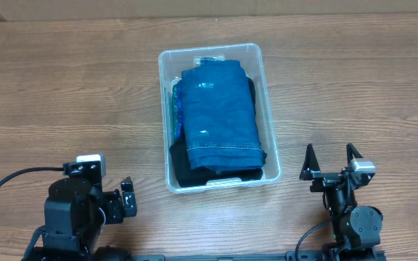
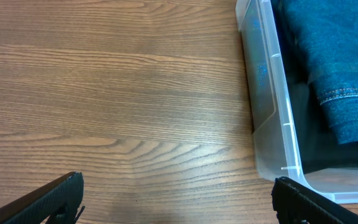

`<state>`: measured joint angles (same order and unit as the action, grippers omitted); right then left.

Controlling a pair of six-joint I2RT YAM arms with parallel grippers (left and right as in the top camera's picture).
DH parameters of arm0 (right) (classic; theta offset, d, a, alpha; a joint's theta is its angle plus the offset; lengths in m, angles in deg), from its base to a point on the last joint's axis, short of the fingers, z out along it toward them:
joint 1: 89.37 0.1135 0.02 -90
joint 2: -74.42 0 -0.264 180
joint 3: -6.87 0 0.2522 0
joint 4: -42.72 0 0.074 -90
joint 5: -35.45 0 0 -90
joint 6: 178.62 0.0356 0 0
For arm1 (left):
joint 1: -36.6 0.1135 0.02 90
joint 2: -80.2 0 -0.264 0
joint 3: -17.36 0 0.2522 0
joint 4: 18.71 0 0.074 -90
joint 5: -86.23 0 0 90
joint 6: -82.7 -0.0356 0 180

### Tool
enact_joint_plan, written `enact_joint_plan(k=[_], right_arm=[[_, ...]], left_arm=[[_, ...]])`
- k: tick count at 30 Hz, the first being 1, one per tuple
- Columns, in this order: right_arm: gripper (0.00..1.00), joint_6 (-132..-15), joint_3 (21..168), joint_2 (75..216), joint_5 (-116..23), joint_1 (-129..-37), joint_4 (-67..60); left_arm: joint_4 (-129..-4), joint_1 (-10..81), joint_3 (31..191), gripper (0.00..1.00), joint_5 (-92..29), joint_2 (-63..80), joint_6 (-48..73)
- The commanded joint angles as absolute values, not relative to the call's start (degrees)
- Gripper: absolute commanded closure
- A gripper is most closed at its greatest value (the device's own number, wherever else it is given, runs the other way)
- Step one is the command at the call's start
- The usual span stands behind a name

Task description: Pack container

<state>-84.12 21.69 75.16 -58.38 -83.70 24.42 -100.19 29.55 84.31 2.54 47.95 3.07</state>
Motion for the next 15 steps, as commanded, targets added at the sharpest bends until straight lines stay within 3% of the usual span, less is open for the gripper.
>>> enact_joint_plan(k=[1,15], right_arm=[[0.00,-84.1,21.1,74.7,-59.0,-83.4,24.6],[0.00,-84.1,21.1,74.7,-59.0,-83.4,24.6]], left_arm=[[-100.0,29.4,84.1,0.00,3.3,48.4,3.2],[-100.0,29.5,83.6,0.00,3.3,49.4,3.2]])
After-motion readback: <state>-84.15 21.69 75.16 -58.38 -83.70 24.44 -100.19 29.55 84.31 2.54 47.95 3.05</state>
